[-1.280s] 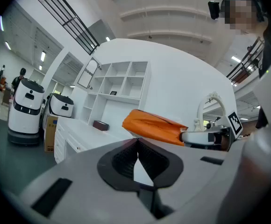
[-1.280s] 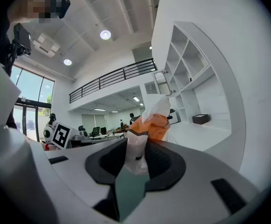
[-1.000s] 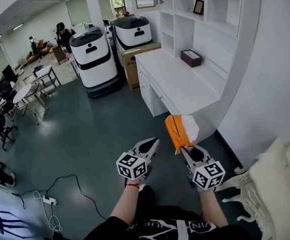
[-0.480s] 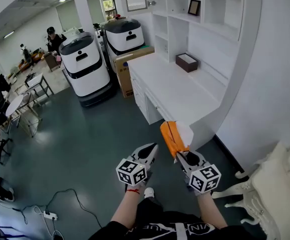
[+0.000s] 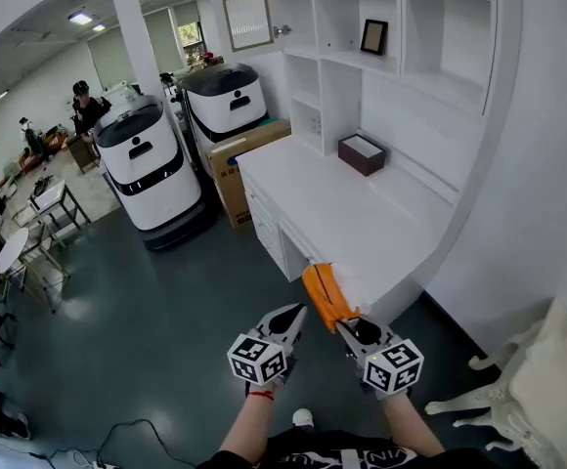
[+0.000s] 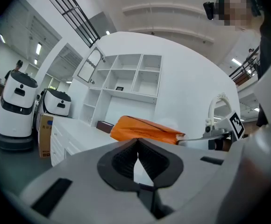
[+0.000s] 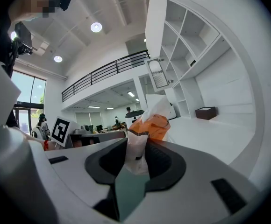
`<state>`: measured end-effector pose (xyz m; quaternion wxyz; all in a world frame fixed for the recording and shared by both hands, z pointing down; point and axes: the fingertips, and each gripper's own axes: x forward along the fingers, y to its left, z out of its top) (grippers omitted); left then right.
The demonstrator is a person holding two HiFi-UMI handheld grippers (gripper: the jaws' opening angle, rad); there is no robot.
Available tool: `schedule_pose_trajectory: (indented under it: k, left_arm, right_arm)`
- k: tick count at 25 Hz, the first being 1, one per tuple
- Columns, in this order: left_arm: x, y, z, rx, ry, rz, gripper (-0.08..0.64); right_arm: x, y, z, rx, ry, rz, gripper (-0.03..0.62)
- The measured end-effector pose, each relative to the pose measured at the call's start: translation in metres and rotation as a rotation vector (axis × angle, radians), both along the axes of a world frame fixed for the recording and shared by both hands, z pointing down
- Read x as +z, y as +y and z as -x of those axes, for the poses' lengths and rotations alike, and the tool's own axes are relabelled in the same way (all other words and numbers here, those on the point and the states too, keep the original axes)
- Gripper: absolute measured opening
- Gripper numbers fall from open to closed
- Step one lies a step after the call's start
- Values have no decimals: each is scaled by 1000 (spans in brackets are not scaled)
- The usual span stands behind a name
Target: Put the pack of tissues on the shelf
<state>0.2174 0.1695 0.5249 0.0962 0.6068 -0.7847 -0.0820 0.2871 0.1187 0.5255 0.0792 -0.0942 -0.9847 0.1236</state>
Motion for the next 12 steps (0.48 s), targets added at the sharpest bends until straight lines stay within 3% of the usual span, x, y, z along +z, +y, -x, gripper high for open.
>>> schedule_pose_trajectory:
  k: [6, 12]
  left_arm:
    - [4, -5, 58, 33, -6, 4, 8]
    - [10, 11, 101, 14, 0, -4, 8]
  right_arm:
    - [6, -1, 65, 20, 5, -4, 110]
    - [9, 17, 110, -1, 3, -11, 110]
